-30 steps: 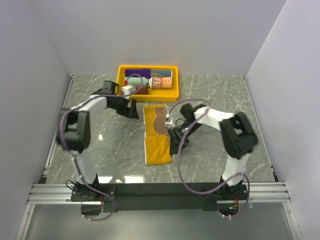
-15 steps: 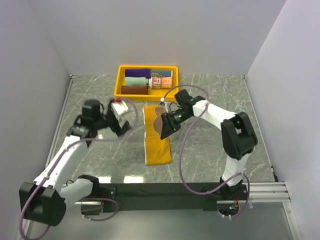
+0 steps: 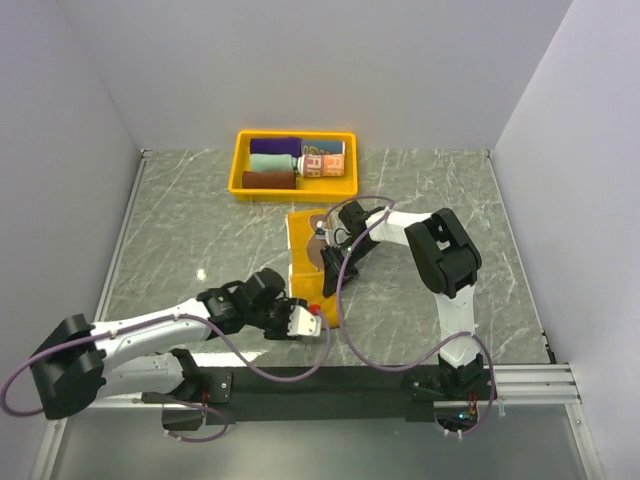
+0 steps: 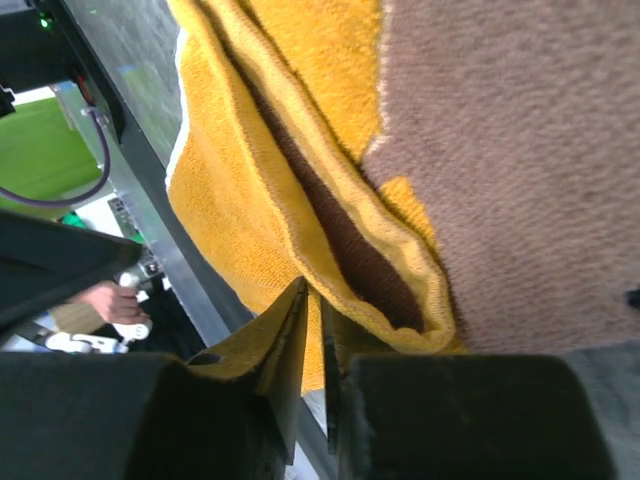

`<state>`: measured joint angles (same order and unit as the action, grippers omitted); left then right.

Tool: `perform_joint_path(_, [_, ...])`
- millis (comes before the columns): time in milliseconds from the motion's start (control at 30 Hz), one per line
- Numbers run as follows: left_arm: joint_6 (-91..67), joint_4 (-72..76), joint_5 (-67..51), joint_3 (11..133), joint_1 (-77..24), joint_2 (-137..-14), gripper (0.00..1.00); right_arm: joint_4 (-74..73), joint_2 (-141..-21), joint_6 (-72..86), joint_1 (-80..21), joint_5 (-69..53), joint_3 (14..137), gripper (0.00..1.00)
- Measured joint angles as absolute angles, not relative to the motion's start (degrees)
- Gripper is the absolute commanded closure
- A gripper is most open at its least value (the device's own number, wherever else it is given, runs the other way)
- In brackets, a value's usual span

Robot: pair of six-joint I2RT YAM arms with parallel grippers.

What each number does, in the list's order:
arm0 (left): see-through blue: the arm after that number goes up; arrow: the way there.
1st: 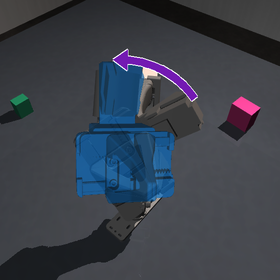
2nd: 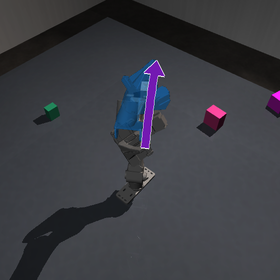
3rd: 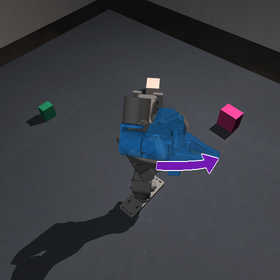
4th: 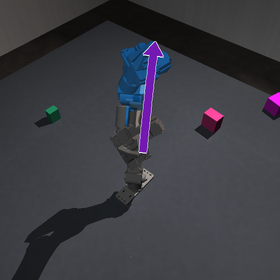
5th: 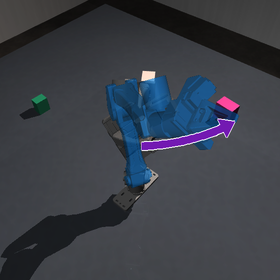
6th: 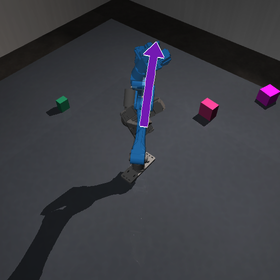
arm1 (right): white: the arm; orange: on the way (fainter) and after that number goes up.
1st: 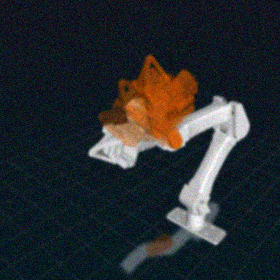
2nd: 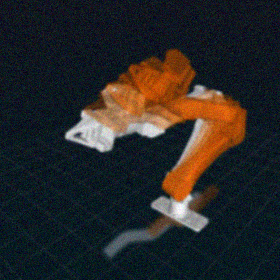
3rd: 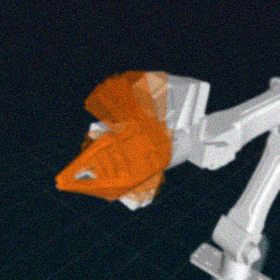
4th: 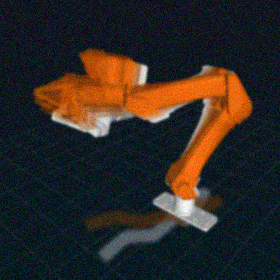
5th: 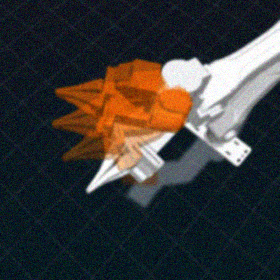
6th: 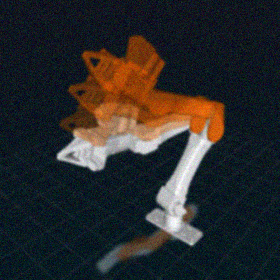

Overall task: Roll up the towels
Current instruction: Roll the towel

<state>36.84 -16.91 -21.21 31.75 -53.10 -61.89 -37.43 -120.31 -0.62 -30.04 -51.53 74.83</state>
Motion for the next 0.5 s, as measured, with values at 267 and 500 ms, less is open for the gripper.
perform_joint_path(267, [38.3, -10.1, -17.5, 31.7, -58.2, -71.0, 0.58, -37.1, -121.4, 1.2, -29.4, -52.6, 74.8, 0.95])
perform_joint_path(500, [38.0, -6.3, -14.9, 31.9, -58.5, -77.3, 0.77, -37.0, -121.7, 1.5, -29.2, -53.3, 74.6, 0.96])
